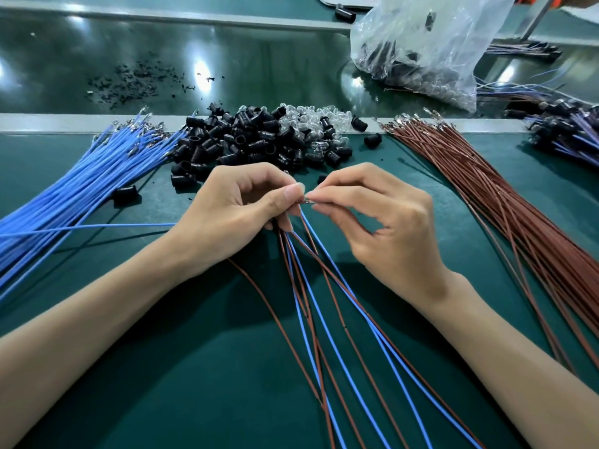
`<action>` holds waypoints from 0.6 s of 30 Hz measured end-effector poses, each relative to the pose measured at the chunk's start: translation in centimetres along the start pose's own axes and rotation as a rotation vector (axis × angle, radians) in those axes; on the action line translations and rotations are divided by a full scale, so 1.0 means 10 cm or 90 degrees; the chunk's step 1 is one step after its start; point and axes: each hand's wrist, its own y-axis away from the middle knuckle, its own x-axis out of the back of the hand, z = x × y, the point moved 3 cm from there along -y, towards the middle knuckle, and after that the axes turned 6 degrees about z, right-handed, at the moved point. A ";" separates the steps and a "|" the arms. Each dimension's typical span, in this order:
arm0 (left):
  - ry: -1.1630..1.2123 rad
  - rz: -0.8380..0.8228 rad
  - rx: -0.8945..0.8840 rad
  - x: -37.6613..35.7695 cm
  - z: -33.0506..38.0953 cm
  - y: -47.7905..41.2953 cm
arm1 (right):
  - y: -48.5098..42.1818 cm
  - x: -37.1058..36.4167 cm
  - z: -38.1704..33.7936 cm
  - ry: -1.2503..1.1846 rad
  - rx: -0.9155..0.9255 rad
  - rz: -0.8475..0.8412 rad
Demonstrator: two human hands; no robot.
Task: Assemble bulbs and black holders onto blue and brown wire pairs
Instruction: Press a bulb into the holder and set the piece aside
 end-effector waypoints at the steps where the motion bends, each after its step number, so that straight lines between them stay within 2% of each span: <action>1: 0.003 0.001 -0.002 0.00 0.00 0.00 | 0.00 0.00 0.00 -0.014 -0.017 0.005; 9: 0.001 0.023 -0.014 0.01 -0.01 0.01 | 0.03 -0.07 0.03 -0.255 -0.321 -0.008; 18: -0.001 0.046 -0.043 0.03 -0.03 0.01 | 0.01 -0.06 0.05 -0.266 -0.344 -0.014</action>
